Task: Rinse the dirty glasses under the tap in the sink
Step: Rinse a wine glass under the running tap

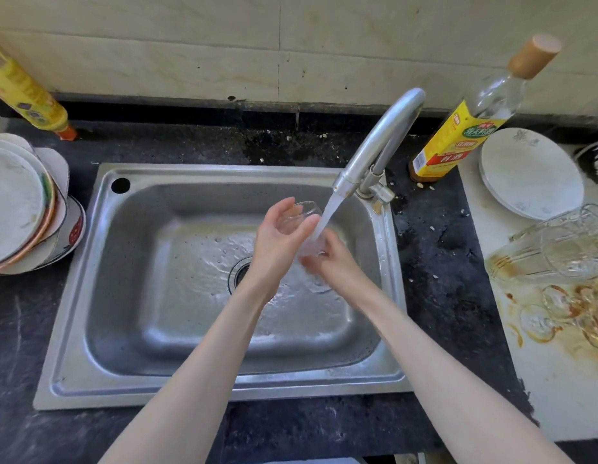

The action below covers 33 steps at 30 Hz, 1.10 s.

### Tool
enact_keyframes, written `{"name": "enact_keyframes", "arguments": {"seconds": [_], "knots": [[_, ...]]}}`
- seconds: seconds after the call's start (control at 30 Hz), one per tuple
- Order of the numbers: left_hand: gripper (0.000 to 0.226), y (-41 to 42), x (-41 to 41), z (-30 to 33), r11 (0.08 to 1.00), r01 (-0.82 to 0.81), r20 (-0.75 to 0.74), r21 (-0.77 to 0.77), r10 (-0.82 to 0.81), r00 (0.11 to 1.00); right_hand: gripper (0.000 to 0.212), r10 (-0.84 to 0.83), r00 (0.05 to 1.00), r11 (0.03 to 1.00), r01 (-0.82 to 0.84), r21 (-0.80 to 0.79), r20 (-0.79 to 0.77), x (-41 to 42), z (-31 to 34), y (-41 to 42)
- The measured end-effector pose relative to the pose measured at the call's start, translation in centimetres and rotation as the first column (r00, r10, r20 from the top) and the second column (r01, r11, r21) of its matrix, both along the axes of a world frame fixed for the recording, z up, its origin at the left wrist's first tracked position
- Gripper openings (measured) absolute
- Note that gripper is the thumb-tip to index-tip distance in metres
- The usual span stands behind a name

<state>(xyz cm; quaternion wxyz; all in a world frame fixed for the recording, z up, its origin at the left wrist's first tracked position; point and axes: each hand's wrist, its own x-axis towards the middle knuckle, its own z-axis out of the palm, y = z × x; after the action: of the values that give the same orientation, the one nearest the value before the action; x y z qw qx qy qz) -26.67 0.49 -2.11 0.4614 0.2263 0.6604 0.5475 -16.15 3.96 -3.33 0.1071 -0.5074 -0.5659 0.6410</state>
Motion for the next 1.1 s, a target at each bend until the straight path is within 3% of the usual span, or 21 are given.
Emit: {"name": "enact_keyframes", "arguments": {"seconds": [0.1,0.23,0.3,0.4,0.43,0.5,0.6,0.7,0.8,0.9,0.97,1.0,1.1], "knots": [[0.051,-1.1,-1.0,0.0,0.986,0.144,-0.031,0.084,-0.142,0.989,0.046,-0.003,0.992,0.998,-0.005,-0.065,-0.123,0.9,-0.4,0.5],[0.059,-2.3,-1.7,0.1,0.946,0.306,-0.333,0.108,-0.255,0.908,0.042,0.021,0.990,0.995,-0.007,0.102,-0.139,1.2,0.2,0.9],[0.050,-2.6,-1.8,0.3,0.927,0.343,-0.587,0.153,-0.193,0.786,0.043,0.004,0.988,0.985,0.024,0.174,-0.156,1.1,0.1,1.2],[0.024,-2.5,-1.8,0.2,0.870,0.461,-0.869,0.175,-0.084,0.487,0.045,-0.006,0.978,0.978,0.050,0.202,-0.209,1.3,-0.1,1.7],[0.022,-2.5,-1.9,0.3,0.855,0.498,-0.897,0.147,-0.097,0.431,0.046,0.005,0.977,0.973,0.044,0.225,-0.213,1.4,-0.1,1.8],[0.020,-2.3,-2.2,0.8,0.817,0.576,-0.876,0.011,-0.270,0.399,0.045,0.043,0.985,0.948,0.012,0.318,-0.166,1.4,-0.2,1.8],[0.041,-1.8,-2.5,1.3,0.669,0.694,-0.783,-0.268,-0.571,0.248,0.046,0.093,0.991,0.894,-0.042,0.446,-0.094,1.7,-0.7,1.7],[0.050,-1.3,-2.7,1.1,0.638,0.713,-0.868,-0.291,-0.489,0.083,0.047,0.073,0.995,0.868,-0.033,0.496,-0.061,2.0,-0.8,1.9],[0.052,-1.2,-2.5,0.5,0.701,0.675,-0.900,-0.229,-0.417,0.128,0.043,0.059,0.996,0.867,-0.016,0.499,-0.072,2.1,-0.5,2.4],[0.050,-1.0,-1.9,0.4,0.770,0.633,-0.901,-0.076,-0.325,0.287,0.045,0.087,0.993,0.896,-0.043,0.443,-0.079,2.4,-0.1,2.9],[0.045,-0.8,-1.8,1.0,0.797,0.604,-0.844,-0.022,-0.339,0.416,0.046,0.131,0.989,0.921,-0.094,0.377,-0.072,2.7,0.1,3.2],[0.038,-0.8,-1.8,1.2,0.781,0.623,-0.814,-0.032,-0.382,0.437,0.047,0.157,0.985,0.932,-0.122,0.342,-0.076,2.9,0.3,3.3],[0.031,-0.7,-2.7,1.4,0.621,0.760,-0.781,-0.191,-0.565,0.265,0.054,0.234,0.965,0.965,-0.217,0.147,-0.115,3.4,1.1,3.6]]}}
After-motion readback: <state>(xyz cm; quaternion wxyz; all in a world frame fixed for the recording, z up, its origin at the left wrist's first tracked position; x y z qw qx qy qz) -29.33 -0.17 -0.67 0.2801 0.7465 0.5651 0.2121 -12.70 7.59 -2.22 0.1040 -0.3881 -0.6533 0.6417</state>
